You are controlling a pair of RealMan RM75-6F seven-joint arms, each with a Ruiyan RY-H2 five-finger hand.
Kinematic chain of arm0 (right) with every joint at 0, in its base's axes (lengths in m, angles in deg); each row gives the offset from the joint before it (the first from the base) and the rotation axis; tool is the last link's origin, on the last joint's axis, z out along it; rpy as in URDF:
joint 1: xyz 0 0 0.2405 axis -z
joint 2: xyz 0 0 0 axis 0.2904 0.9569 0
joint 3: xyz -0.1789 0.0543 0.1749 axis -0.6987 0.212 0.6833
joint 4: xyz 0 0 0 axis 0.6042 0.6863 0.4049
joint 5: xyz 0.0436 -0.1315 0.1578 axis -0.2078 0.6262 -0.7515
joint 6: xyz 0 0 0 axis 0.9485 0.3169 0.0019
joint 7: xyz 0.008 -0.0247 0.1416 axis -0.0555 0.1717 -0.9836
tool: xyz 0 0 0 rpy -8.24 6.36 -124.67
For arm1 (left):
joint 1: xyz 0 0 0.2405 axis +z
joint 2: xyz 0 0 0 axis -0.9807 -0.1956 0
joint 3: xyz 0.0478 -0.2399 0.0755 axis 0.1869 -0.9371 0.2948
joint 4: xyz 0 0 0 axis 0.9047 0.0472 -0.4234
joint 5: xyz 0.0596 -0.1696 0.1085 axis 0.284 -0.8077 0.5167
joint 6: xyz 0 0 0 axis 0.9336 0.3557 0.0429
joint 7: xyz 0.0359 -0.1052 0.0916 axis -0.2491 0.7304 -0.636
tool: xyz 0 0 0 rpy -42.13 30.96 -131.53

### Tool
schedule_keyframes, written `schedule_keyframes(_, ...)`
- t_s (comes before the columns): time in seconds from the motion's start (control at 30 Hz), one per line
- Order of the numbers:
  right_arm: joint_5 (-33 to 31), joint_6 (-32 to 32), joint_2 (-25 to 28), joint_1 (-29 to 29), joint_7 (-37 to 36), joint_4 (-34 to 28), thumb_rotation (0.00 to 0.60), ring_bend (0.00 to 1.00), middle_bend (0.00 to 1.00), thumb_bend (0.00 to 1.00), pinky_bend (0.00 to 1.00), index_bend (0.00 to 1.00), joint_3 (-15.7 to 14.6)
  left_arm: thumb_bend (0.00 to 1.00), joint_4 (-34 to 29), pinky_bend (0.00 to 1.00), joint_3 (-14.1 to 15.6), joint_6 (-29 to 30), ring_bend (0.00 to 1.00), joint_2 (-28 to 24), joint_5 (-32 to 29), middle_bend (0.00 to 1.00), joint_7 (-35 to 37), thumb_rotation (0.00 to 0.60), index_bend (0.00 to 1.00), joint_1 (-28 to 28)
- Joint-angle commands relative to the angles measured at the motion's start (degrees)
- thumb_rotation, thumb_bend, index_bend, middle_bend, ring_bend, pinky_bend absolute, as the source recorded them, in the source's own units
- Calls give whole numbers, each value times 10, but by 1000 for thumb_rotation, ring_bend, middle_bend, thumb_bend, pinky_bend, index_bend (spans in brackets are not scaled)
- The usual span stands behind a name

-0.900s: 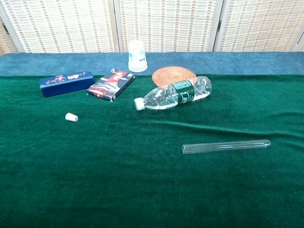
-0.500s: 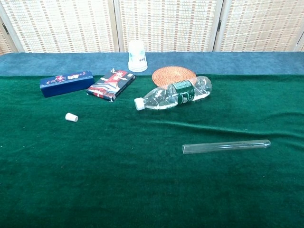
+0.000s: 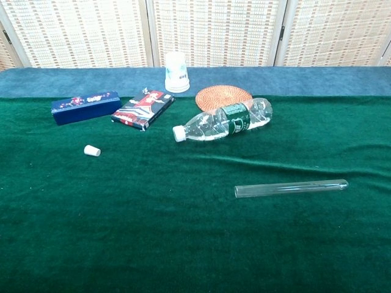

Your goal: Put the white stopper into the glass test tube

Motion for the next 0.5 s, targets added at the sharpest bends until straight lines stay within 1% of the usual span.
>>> schedule_keyframes(0.03,4,1,3,-2,-2,-4,600,22,0,352,0,0,1,435,21,551,-3,-50,553,2,5,564,-1,600,202,-37)
schedule_keyframes(0.07,7,3,3,-2,-6,-5,600,28,0,351,0,0,1,457,23,612,-3,-69,609,2,1,628,-3,600,209,-48)
schedule_keyframes(0.13,11,4,1,-3,-11,-2,600,42,0,351,0,0,1,496,22,691,-5,-98,696,1,-9,730,-8,600,217,-64)
schedule_keyframes(0.17,11,4,0,-4,-12,0,600,49,0,352,0,0,1,513,22,708,-7,-115,714,3,-16,752,-9,600,217,-74)
schedule_keyframes(0.23,11,1,-1,-4,-13,1,600,53,0,351,0,0,0,602,25,760,-7,-142,789,6,-24,836,-14,600,219,-89)
schedule_keyframes(0.33,11,0,0,-5,-16,0,600,52,0,351,0,0,0,699,32,801,-8,-186,852,10,-42,909,-22,600,226,-112)
schedule_keyframes(0.43,10,1,2,-5,-13,-2,600,50,0,351,0,0,1,778,40,817,-9,-229,881,19,-64,938,-26,600,214,-135)
schedule_keyframes(0.5,10,1,1,-5,-13,-3,600,51,0,351,0,0,1,804,43,822,-9,-249,896,25,-77,954,-32,600,210,-145)
